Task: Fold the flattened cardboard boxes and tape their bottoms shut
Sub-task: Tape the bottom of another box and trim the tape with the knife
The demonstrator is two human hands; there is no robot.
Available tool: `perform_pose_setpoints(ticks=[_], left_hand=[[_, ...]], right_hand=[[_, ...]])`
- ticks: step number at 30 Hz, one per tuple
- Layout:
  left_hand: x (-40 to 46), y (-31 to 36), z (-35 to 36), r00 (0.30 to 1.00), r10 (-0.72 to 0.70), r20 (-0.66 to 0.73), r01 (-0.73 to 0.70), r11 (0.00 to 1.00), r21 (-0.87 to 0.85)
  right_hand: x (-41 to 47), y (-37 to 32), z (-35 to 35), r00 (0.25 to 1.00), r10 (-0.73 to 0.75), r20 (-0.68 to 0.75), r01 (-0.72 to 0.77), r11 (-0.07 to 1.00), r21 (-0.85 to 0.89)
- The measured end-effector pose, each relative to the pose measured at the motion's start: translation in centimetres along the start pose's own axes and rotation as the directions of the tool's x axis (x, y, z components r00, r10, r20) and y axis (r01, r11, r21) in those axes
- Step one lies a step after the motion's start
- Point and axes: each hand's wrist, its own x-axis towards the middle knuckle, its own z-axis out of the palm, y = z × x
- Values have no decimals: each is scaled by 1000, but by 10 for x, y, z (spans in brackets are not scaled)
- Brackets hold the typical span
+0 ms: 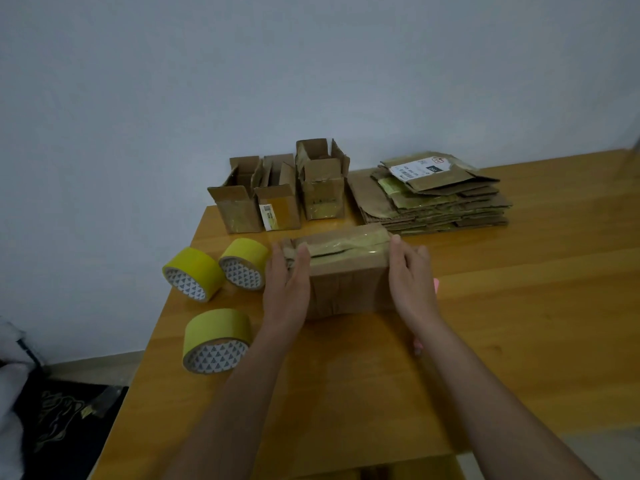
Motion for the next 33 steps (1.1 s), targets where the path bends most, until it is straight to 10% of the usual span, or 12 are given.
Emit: perform_pose_setpoints(ticks=[10, 20, 33], left_hand=[[13, 4, -9, 999, -34, -39, 36, 999, 33], [29, 26, 3, 992, -92, -82, 115, 925, 362], [36, 11, 1, 988, -20, -156, 66, 954, 294]], right_hand=[[-3, -11, -9, 997, -77, 8, 77, 996, -43], [35, -43, 9, 987, 100, 124, 22, 682, -731], [43, -31, -6, 999, 41, 31, -13, 793, -610]])
